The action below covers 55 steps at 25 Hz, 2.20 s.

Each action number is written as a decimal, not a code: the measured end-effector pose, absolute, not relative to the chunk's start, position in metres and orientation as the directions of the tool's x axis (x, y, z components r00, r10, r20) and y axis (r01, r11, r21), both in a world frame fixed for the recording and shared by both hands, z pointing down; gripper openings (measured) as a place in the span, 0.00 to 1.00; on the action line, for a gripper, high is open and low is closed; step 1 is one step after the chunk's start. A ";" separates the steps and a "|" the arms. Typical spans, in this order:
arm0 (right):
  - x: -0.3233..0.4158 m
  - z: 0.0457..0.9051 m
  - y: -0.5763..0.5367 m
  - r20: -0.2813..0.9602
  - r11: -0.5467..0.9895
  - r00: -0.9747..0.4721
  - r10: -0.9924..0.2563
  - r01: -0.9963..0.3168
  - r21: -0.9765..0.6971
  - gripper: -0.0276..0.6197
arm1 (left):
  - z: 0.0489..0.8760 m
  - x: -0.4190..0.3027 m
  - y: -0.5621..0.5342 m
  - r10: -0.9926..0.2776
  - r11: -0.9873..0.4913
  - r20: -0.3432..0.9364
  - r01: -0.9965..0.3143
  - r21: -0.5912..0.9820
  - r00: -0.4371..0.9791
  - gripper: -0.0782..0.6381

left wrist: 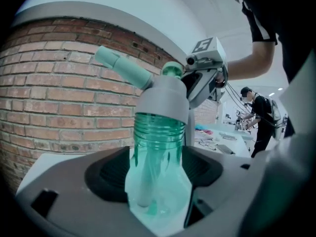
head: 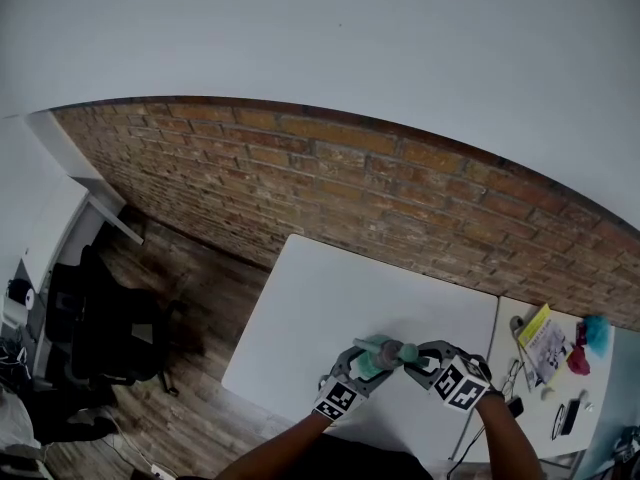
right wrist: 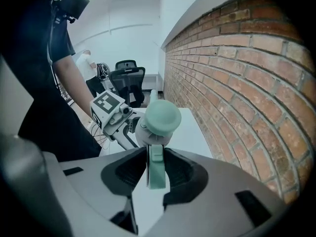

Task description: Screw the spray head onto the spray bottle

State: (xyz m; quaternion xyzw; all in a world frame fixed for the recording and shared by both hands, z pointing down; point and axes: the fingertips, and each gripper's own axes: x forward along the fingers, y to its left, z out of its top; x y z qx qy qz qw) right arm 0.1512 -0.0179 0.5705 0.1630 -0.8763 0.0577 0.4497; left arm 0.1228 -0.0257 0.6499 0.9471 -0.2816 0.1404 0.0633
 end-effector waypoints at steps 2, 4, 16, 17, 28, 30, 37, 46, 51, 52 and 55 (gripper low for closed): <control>0.150 0.568 -0.016 0.810 0.938 -0.537 -0.234 -0.343 0.043 0.23 | 0.650 0.123 -0.026 -0.518 -0.835 0.302 -0.550 0.026 0.800 0.56; 0.147 0.565 -0.016 0.812 0.936 -0.534 -0.234 -0.349 0.040 0.22 | 0.650 0.124 -0.027 -0.523 -0.833 0.303 -0.553 0.016 0.797 0.55; 0.136 0.560 -0.008 0.856 0.816 -0.421 -0.301 -0.579 0.003 0.22 | 0.650 0.125 -0.027 -0.538 -0.822 0.302 -0.570 0.021 0.787 0.55; 0.136 0.560 -0.007 0.852 0.793 -0.423 -0.309 -0.609 -0.015 0.22 | 0.652 0.125 -0.026 -0.540 -0.819 0.303 -0.573 0.023 0.785 0.55; 0.126 0.540 -0.009 0.752 0.789 -0.495 -0.435 -0.611 0.055 0.43 | 0.656 0.125 -0.025 -0.524 -0.827 0.304 -0.561 0.044 0.796 0.55; 0.122 0.528 -0.008 0.727 0.834 -0.528 -0.440 -0.540 0.112 0.44 | 0.652 0.125 -0.026 -0.521 -0.831 0.299 -0.556 0.038 0.799 0.55; 0.103 0.512 -0.017 0.744 0.894 -0.544 -0.388 -0.419 0.160 0.44 | 0.651 0.125 -0.026 -0.524 -0.828 0.296 -0.559 0.041 0.798 0.55; 0.102 0.549 -0.016 0.832 0.878 -0.504 -0.230 -0.477 -0.046 0.44 | 0.654 0.125 -0.026 -0.523 -0.828 0.297 -0.559 0.046 0.799 0.55; 0.100 0.552 -0.031 0.884 0.867 -0.371 -0.283 -0.493 0.071 0.42 | 0.658 0.125 -0.026 -0.538 -0.816 0.299 -0.576 0.052 0.788 0.55; 0.100 0.553 -0.031 0.895 0.869 -0.340 -0.289 -0.485 0.097 0.42 | 0.659 0.125 -0.026 -0.540 -0.814 0.299 -0.579 0.054 0.787 0.55; 0.100 0.556 -0.032 0.907 0.851 -0.273 -0.321 -0.504 0.149 0.42 | 0.659 0.125 -0.027 -0.549 -0.809 0.296 -0.586 0.048 0.782 0.55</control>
